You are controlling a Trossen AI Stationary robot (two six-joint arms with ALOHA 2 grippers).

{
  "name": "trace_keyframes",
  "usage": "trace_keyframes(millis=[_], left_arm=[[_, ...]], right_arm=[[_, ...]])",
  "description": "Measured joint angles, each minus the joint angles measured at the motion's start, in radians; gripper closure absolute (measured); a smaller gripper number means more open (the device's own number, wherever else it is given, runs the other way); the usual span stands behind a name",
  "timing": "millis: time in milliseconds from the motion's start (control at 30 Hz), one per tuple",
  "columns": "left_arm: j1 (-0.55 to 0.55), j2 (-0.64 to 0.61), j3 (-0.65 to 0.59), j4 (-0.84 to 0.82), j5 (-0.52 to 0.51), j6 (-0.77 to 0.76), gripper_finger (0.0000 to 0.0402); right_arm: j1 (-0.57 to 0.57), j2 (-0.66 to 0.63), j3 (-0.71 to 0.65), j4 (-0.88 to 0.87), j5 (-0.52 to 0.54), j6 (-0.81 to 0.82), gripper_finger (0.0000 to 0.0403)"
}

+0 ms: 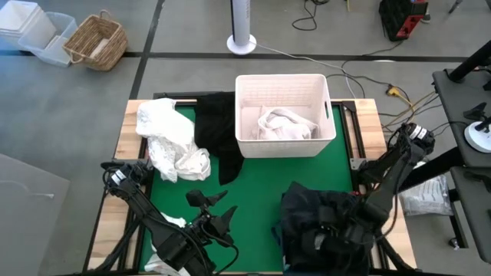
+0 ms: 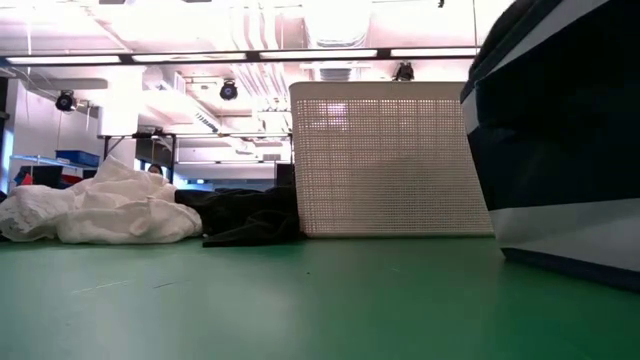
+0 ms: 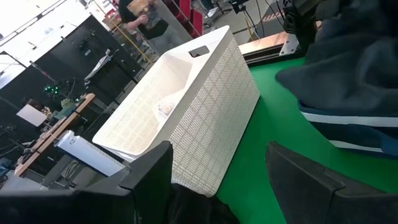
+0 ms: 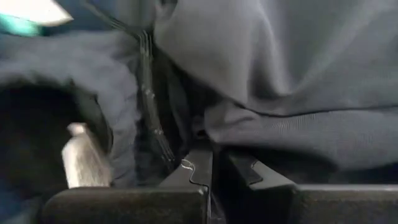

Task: Sort clothes
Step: Put the black shorts into the blue laundry bin

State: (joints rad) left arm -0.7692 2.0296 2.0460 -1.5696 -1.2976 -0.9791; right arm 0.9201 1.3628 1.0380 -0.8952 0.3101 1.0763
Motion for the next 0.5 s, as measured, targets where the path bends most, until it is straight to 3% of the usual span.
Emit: trace_keyframes(millis=[500], left_arm=[[0.0, 0.0, 0.0, -0.001, 0.0, 0.0, 0.0169]], right_arm=[[-0.065, -0.004, -0.237, 0.109, -0.117, 0.023, 0.0394]])
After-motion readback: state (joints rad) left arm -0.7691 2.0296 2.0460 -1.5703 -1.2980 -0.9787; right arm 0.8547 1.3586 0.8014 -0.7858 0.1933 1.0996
